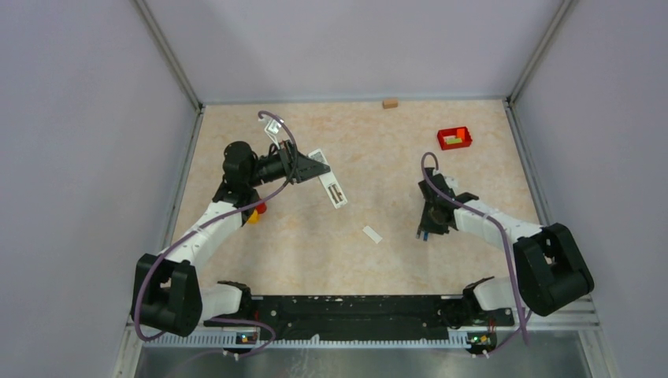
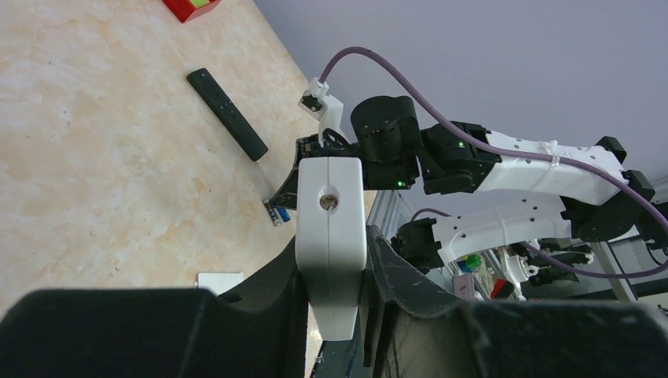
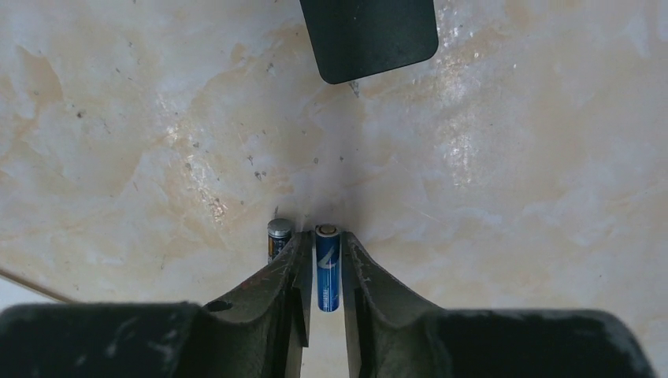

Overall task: Load the batteries into the remote control
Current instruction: Pick up the battery from the center of the board.

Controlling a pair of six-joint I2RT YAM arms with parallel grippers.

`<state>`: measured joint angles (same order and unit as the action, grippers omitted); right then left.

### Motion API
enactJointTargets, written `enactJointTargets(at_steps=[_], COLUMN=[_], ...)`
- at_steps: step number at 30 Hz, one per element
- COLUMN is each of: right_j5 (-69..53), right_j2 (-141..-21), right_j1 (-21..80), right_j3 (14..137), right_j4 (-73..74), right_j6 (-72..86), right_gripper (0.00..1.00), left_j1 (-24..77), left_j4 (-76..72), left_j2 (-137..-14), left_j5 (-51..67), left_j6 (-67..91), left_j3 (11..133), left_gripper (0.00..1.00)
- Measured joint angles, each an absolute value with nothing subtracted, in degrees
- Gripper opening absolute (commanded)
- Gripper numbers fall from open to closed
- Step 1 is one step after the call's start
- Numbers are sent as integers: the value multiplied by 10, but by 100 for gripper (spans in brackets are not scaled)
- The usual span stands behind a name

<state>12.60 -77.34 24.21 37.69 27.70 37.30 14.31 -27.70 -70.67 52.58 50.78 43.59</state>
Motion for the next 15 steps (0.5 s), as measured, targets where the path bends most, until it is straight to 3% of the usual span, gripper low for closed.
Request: enactJointTargets(at_steps=[11, 15], right_j5=[123, 121], right_j2=[-774, -774], right_j1=[242, 242], right_j3=[379, 380], right_j4=[285, 287], right_j6=[355, 354], right_gripper=[25, 14], left_j1=[143, 143], left_j4=[-268, -267], left_j2=[-712, -712], left_j5=[518, 516], left_j6=[508, 508], left_j3=[436, 436], left_gripper=[0, 0])
